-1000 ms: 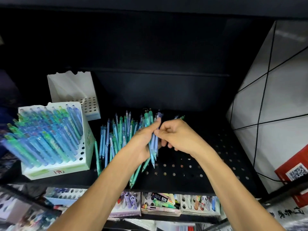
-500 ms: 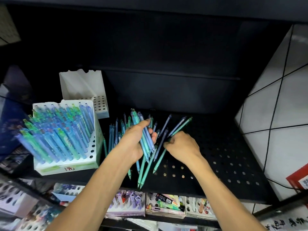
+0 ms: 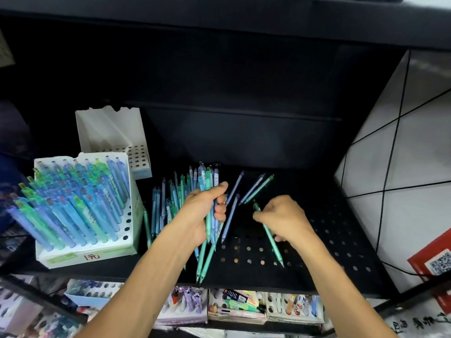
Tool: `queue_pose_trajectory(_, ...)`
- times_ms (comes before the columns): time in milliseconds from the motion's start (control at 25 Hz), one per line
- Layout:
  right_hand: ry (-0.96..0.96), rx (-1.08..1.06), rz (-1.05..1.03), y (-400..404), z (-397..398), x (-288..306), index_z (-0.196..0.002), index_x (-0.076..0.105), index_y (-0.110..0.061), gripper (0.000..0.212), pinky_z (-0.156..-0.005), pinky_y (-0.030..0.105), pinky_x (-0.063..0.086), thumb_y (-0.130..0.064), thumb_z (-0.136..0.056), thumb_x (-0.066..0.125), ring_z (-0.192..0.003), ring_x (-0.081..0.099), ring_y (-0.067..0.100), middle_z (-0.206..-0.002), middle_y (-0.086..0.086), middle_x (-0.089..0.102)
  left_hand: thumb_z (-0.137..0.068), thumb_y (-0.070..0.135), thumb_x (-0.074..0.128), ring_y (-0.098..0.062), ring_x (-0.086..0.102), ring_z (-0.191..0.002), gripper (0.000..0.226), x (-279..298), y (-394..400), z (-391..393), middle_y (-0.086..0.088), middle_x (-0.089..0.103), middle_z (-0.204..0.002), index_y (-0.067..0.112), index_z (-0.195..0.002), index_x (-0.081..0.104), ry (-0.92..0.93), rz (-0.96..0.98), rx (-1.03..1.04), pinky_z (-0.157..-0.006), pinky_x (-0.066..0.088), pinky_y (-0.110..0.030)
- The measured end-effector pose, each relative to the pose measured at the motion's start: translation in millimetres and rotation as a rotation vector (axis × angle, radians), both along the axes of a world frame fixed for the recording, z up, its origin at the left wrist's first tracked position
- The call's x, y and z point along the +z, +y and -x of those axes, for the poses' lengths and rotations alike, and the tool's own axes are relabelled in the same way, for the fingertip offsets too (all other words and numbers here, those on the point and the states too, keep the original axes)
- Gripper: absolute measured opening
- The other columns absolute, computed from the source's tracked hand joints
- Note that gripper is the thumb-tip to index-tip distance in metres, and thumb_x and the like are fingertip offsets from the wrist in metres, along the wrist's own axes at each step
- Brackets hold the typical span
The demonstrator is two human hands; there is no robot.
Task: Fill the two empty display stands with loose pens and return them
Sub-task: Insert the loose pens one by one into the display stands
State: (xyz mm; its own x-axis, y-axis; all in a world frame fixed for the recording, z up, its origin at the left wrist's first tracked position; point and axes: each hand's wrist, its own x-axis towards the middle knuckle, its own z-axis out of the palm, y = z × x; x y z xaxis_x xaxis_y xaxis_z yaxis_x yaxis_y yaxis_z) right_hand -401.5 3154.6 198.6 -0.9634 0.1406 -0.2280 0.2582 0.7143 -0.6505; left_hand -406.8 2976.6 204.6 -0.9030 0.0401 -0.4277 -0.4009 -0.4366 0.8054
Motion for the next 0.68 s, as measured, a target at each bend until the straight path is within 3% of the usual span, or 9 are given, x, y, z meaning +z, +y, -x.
queue_pose_trajectory(80, 0.005, -0.094, 0.49, 0.4, -0.8, 9.3, -0.088, 0.07, -0.003, 0.017, -0.047, 0.029, 0.055, -0.018, -0.084, 0.075, -0.051, 0.063, 0.015, -0.072, 0.01, 0.067, -0.08, 0.025, 0.082, -0.009, 0.038, -0.042, 0.082, -0.9, 5.8, -3.9, 0.001, 0.05, -0.06, 0.005, -0.143, 0.032, 0.018, 0.051, -0.064, -0.038, 0.032, -0.019)
queue_pose_trajectory(120, 0.017, -0.095, 0.663, -2.8, -1.0, 14.7, -0.09, 0.07, -0.002, 0.016, -0.046, 0.027, 0.053, -0.016, -0.085, 0.076, -0.05, 0.062, 0.014, -0.071, 0.009, 0.067, -0.077, 0.028, 0.084, -0.008, 0.038, -0.042, 0.076, 3.2, 9.8, -7.7, 0.001, 0.052, -0.063, 0.007, -0.135, 0.038, 0.023, 0.073, -0.11, -0.04, 0.034, -0.018)
queue_pose_trajectory(200, 0.061, -0.044, 0.811, -13.1, -0.6, 21.2, -0.093, 0.07, 0.0, 0.019, -0.046, 0.024, 0.053, -0.017, -0.086, 0.076, -0.051, 0.062, 0.013, -0.068, 0.007, 0.067, -0.075, 0.028, 0.084, -0.006, 0.04, -0.044, 0.047, 9.4, 18.4, -13.3, 0.001, 0.056, -0.065, 0.02, -0.102, 0.046, 0.025, 0.135, -0.192, -0.044, 0.038, -0.015)
queue_pose_trajectory(240, 0.081, -0.014, 0.825, -18.5, 0.0, 22.6, -0.094, 0.07, 0.0, 0.021, -0.046, 0.024, 0.053, -0.019, -0.087, 0.075, -0.051, 0.062, 0.014, -0.067, 0.007, 0.067, -0.075, 0.026, 0.084, -0.006, 0.041, -0.045, 0.044, 9.6, 20.1, -13.9, 0.002, 0.056, -0.063, 0.022, -0.095, 0.045, 0.024, 0.164, -0.208, -0.045, 0.04, -0.013)
queue_pose_trajectory(320, 0.089, 0.011, 0.832, -22.6, 6.0, 22.6, -0.093, 0.071, -0.001, 0.023, -0.045, 0.025, 0.053, -0.023, -0.092, 0.069, -0.05, 0.06, 0.015, -0.065, 0.008, 0.065, -0.075, 0.017, 0.084, -0.007, 0.044, -0.046, 0.044, 7.5, 15.7, -10.1, 0.0, 0.058, -0.063, 0.01, -0.108, 0.056, 0.029, 0.166, -0.156, -0.042, 0.04, -0.014)
queue_pose_trajectory(400, 0.141, -0.045, 0.669, -15.5, 25.1, 16.3, -0.083, 0.07, -0.007, 0.028, -0.042, 0.027, 0.05, -0.031, -0.096, 0.064, -0.047, 0.059, 0.017, -0.061, 0.006, 0.062, -0.078, 0.007, 0.078, -0.008, 0.045, -0.046, 0.037, 7.1, 7.0, -5.7, -0.001, 0.06, -0.064, -0.001, -0.11, 0.062, 0.017, 0.124, -0.071, -0.04, 0.035, -0.017)
queue_pose_trajectory(520, 0.259, -0.127, -0.099, 2.0, 65.3, 3.3, -0.071, 0.062, -0.014, 0.037, -0.055, 0.031, 0.05, -0.045, -0.091, 0.063, -0.07, 0.068, 0.026, -0.067, 0.001, 0.062, -0.086, 0.004, 0.065, -0.009, 0.045, -0.045, 0.008, 10.6, -4.1, -4.6, -0.003, 0.057, -0.062, 0.006, -0.093, 0.061, 0.021, 0.014, -0.01, -0.038, 0.032, -0.018)
queue_pose_trajectory(560, 0.227, -0.133, -0.231, 3.3, 72.8, 1.8, -0.074, 0.059, -0.015, 0.039, -0.059, 0.03, 0.047, -0.051, -0.089, 0.064, -0.077, 0.067, 0.025, -0.072, 0.0, 0.061, -0.087, 0.004, 0.063, -0.01, 0.045, -0.046, 0.006, 10.7, -6.6, -4.5, -0.003, 0.056, -0.062, 0.007, -0.09, 0.06, 0.028, -0.005, -0.01, -0.038, 0.032, -0.019)
queue_pose_trajectory(680, 0.116, -0.1, -0.311, -0.5, 85.5, -3.4, -0.077, 0.054, -0.019, 0.041, -0.063, 0.027, 0.044, -0.057, -0.084, 0.068, -0.076, 0.058, 0.021, -0.079, -0.002, 0.057, -0.089, 0.005, 0.062, -0.01, 0.045, -0.046, 0.004, 11.8, -11.5, -8.8, -0.004, 0.056, -0.063, 0.006, -0.092, 0.06, 0.039, 0.022, -0.038, -0.039, 0.033, -0.019)
